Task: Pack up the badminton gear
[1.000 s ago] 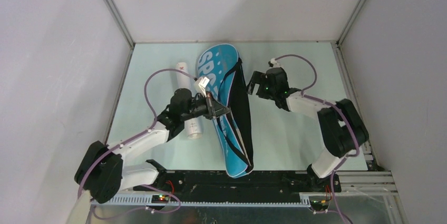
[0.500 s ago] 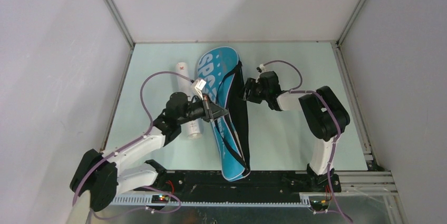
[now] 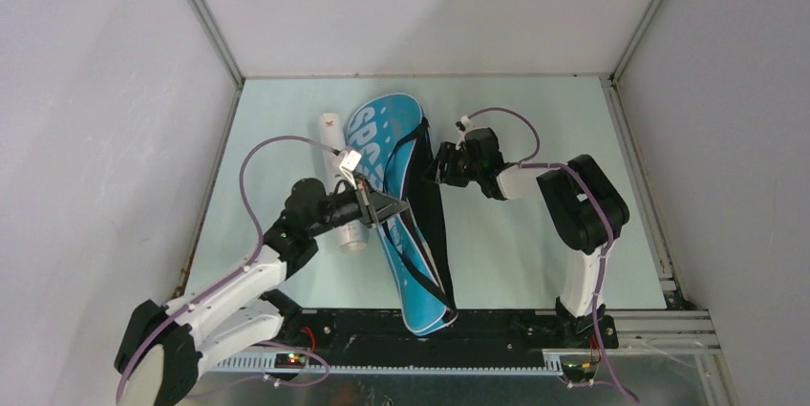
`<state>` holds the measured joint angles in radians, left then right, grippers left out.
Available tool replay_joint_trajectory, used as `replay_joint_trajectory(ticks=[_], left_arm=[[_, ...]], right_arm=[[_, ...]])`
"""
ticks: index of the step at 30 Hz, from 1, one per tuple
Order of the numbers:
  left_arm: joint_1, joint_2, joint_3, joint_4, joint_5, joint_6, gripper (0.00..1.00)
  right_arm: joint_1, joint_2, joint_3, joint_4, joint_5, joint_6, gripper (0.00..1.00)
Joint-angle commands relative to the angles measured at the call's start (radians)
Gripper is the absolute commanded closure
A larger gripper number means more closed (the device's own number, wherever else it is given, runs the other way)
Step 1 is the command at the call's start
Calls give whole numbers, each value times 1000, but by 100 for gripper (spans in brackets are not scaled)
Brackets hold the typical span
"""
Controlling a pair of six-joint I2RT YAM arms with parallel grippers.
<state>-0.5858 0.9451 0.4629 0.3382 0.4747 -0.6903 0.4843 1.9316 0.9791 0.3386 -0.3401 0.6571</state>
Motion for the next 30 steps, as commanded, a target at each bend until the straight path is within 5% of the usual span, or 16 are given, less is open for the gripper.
replay_joint_trajectory(ticks=[1,10,12,15,19,30], left_arm=[[3,-116,4,140,27,65,100],[3,-265,-70,162,-8,135,100],[3,-264,-69,154,-18,141,100],[3,-254,-69,146,-22,146,100],[3,-237,-72,121,-26,160,100],[-17,-56,-22,251,-27,150,100]], right_arm=[[-3,13,36,20,21,-43,43],[38,5,36,14,-176,-104,38],[68,1,35,45,-209,-97,47],[89,-32,36,82,-220,-77,79],[43,-136,44,82,-152,-97,100],[-11,-202,530,-371,-23,-500,100]])
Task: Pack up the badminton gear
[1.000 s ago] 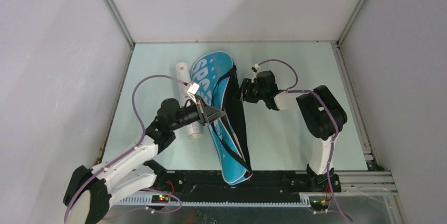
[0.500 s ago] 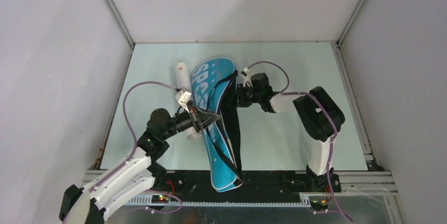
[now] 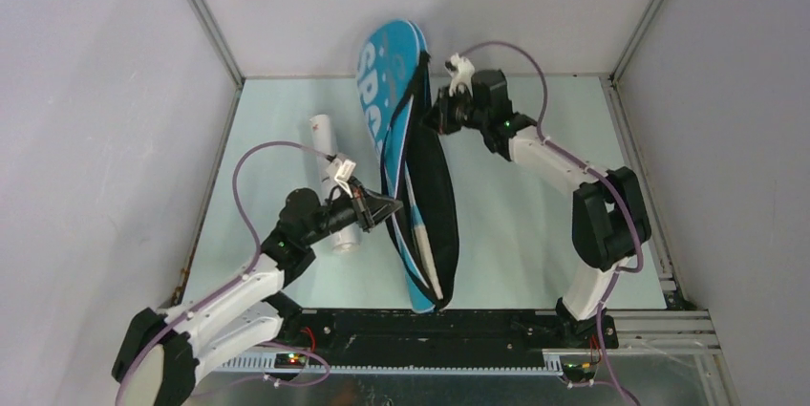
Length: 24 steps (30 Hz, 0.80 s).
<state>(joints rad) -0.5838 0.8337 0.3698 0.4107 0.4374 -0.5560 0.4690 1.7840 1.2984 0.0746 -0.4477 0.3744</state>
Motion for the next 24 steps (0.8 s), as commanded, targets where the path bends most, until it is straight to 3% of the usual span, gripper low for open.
replay_joint_trajectory(ticks=[1,8,13,18,23,24], left_arm=[[-35,107,85,186,-23,8,100],[-132,361,255,327,-199,-112,100],[-169,486,389,275,-322,-135,100],[-210,570,467,248,-343,-134,100],[-233,625,475,181,-358,-145,97],[-233,631,473,166,-362,-140,92]], right_arm=[[5,-50,275,-155,108,-240,100],[23,36,645,-358,256,-457,100],[80,102,902,-491,366,-615,100],[104,80,856,-510,367,-694,100],[104,-24,552,-347,350,-745,100],[105,-32,503,-326,349,-750,100]])
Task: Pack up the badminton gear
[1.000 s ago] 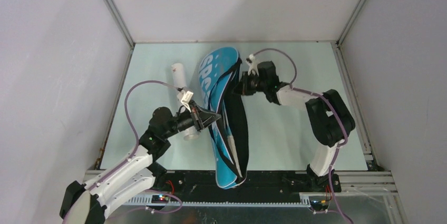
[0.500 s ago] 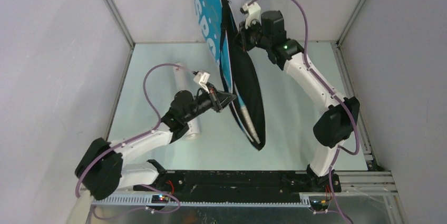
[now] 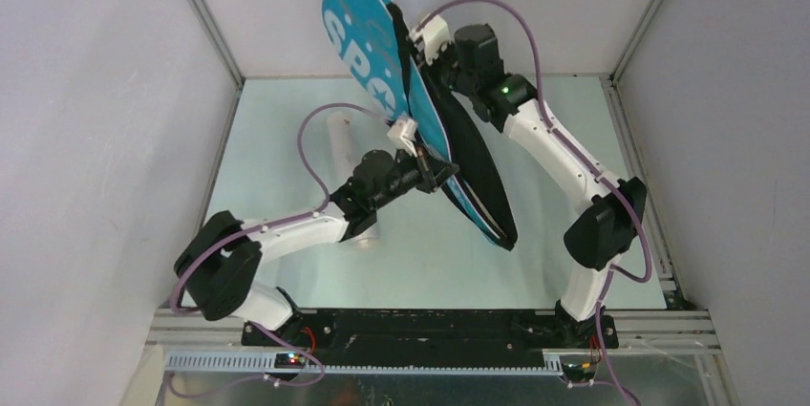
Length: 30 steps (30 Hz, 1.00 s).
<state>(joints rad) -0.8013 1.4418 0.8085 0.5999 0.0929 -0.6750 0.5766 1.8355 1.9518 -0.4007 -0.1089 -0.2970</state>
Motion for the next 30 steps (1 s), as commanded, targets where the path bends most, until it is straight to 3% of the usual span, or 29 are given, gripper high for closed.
replay_joint_trajectory(ticks=[1,5,9,12,16,18,22,23,26,30], left_arm=[[-16,22,31,-58,-24,-16,88],[-16,-51,-32,-153,-83,53,35],[-16,-247,-52,-333,-227,170,4],[-15,-365,-32,-509,-328,322,1],[14,-523,-28,-553,-452,651,0],[87,-575,-22,-544,-387,782,0],[306,-594,42,-625,21,1010,0],[340,-585,49,-650,124,1166,0],[354,-553,53,-728,177,1479,0],[378,-502,146,-935,225,1697,0]], right_arm=[[-4,-101,-169,154,6,-90,100],[-22,-153,-279,202,-43,-147,100],[-70,-195,-362,248,-163,-213,100],[-111,-226,-407,223,-282,-305,100],[-140,-249,-447,115,-482,-478,100],[-149,-243,-440,40,-540,-550,100],[-176,-195,-367,-146,-645,-668,100],[-182,-174,-331,-207,-654,-693,100],[-194,-137,-250,-323,-700,-754,100],[-207,-71,-128,-521,-745,-865,100]])
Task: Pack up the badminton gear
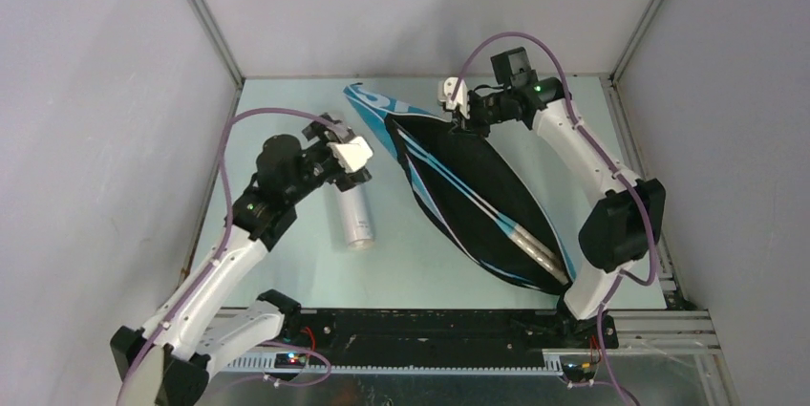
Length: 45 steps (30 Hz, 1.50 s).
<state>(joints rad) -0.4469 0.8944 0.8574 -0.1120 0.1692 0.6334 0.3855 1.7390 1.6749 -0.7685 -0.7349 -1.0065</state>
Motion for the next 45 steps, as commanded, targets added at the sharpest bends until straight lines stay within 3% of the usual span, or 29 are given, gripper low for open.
replay_joint_trajectory(ticks=[1,4,7,13,17,22,36,42,45], left_arm=[[30,53,112,-302,155,420,0],[35,85,152,-375,129,527,0],[57,98,162,-365,129,543,0],[93,197,248,-429,198,567,0],[107,347,356,-581,266,614,0],[109,423,408,-728,300,683,0],[111,489,363,-654,291,692,6],[110,502,382,-669,291,731,6],[111,508,384,-677,292,735,13]], right_arm=[[-16,55,174,-216,-122,-186,100],[-17,117,291,-384,-137,-244,100],[-11,178,343,-453,-145,-273,100],[27,212,340,-441,-126,-240,100],[47,197,300,-407,-123,-219,100],[47,181,279,-362,-110,-171,100],[67,199,317,-599,-135,-345,100],[79,213,327,-610,-127,-338,100],[74,212,330,-592,-148,-326,100]])
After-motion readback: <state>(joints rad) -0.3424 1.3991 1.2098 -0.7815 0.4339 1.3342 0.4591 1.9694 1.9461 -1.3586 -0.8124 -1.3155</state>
